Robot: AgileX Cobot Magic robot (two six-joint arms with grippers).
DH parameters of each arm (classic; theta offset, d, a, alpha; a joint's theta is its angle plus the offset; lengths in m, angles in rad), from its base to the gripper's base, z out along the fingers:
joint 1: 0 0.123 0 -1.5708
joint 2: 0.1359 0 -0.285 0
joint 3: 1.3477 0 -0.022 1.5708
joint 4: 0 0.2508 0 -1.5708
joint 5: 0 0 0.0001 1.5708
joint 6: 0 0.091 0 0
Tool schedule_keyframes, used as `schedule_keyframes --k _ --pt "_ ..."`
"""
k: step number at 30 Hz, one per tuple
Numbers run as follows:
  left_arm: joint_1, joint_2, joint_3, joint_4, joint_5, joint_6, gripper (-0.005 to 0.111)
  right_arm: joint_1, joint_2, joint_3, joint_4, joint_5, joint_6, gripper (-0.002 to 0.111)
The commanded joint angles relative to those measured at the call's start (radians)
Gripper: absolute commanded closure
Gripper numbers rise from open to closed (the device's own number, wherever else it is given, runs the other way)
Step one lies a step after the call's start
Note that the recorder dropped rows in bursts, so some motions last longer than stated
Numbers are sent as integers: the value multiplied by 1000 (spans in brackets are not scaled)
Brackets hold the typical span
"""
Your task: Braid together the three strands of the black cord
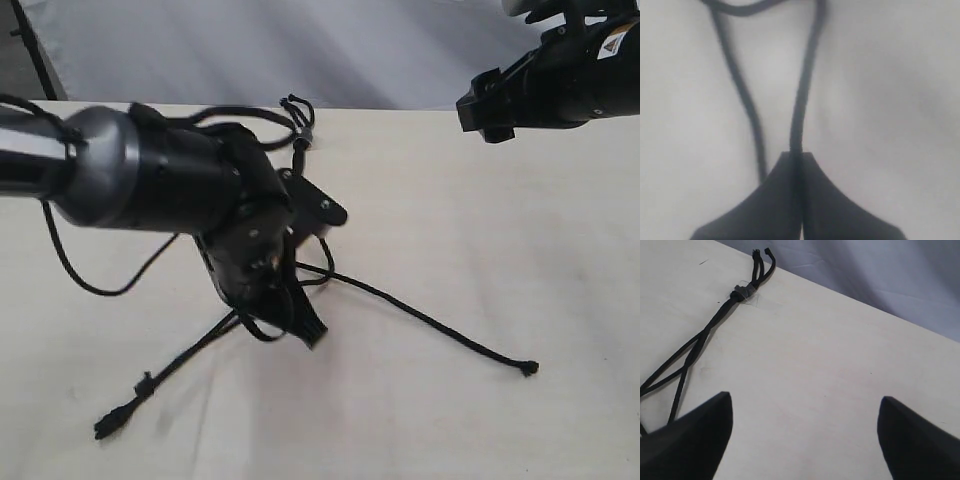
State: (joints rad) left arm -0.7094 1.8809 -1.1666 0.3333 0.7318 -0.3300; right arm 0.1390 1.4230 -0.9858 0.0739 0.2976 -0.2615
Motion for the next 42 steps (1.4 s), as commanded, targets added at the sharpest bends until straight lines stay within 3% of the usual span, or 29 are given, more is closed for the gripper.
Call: schedule_keyframes --k 1,6,10,13,17,20,23,26,30,42 --pt "129 2 22 17 -34 89 107 -6 -8 5 8 -11 4 33" --pt "214 33 93 22 -256 226 107 -6 -8 5 8 -19 4 33" --pt "231 55 149 33 -369 284 107 -6 -8 7 8 -20 4 33" --pt "231 68 160 19 -364 279 107 -6 -8 6 8 -23 4 33" --pt "221 68 160 -161 -317 279 107 -6 -8 11 8 -33 4 33" --pt "181 67 160 -300 -242 294 107 -6 -8 10 8 -34 4 33" --pt "95 67 160 -401 -188 330 107 -6 -8 10 8 -34 4 33" --pt "-4 67 147 -403 -201 330 107 -6 -8 10 8 -36 4 33" --pt "-42 52 102 -356 -199 330 107 -6 -8 10 8 -36 4 33" --pt "171 -44 93 -333 -173 212 107 -6 -8 10 8 -36 4 33"
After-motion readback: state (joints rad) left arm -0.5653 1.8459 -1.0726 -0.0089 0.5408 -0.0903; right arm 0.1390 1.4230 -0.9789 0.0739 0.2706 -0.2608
